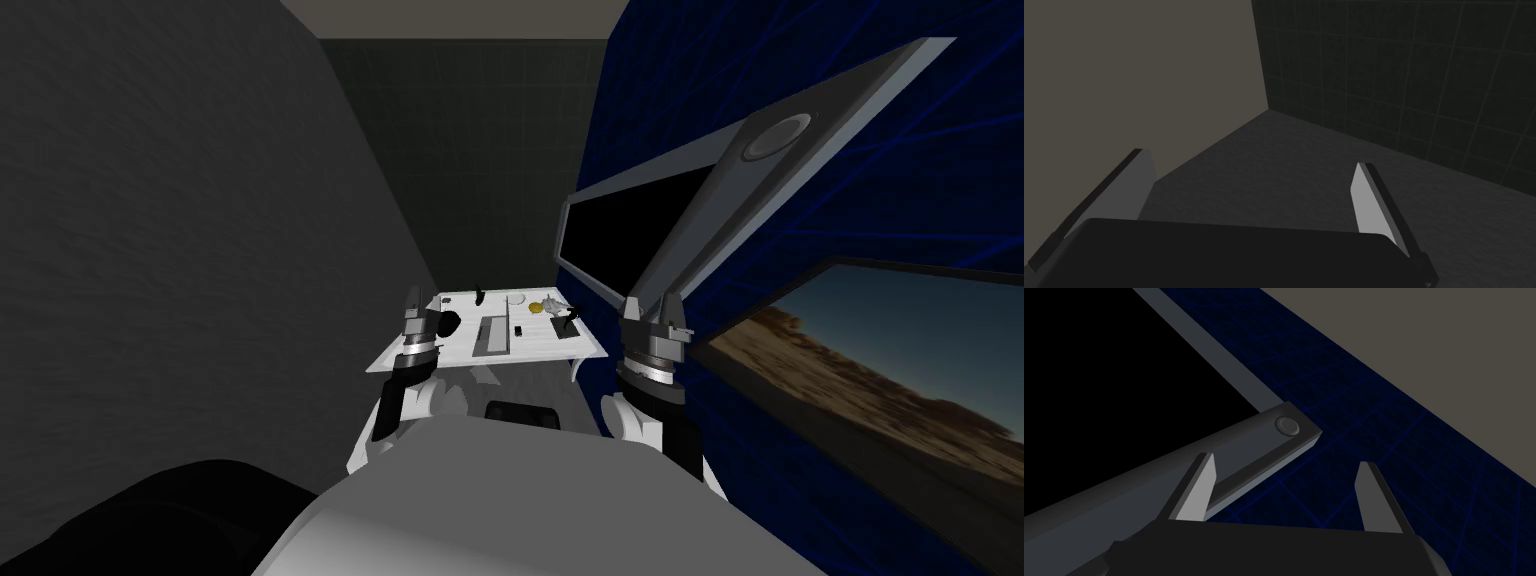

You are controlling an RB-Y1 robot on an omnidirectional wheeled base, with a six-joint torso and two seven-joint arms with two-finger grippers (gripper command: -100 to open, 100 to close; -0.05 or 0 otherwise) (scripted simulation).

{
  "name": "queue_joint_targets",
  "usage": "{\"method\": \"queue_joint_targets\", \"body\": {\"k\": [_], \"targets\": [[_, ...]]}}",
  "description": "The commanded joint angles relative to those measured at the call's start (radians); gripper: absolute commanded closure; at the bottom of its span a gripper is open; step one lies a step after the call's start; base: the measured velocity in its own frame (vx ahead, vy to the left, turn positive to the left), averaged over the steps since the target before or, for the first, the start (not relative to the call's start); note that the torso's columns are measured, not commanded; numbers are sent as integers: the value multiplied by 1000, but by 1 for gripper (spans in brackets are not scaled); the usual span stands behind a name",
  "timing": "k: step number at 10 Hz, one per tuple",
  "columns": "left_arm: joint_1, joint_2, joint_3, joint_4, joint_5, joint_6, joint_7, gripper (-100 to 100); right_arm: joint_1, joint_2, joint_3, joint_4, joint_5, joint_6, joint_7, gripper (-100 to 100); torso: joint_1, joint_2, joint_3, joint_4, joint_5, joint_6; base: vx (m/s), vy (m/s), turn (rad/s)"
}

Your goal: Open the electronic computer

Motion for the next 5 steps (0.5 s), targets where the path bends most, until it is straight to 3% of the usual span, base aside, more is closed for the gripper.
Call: {"method": "queue_joint_targets", "body": {"k": [1, 5], "targets": [[0, 0, 0, 0, 0, 0, 0, 0, 0, 0, 0, 0, 0, 0, 0, 0, 0, 40, -82, 41, 0, 0, 0, 0, 0], [0, 0, 0, 0, 0, 0, 0, 0, 0, 0, 0, 0, 0, 0, 0, 0, 0, 322, -644, 322, 0, 0, 0, 0, 0]]}}
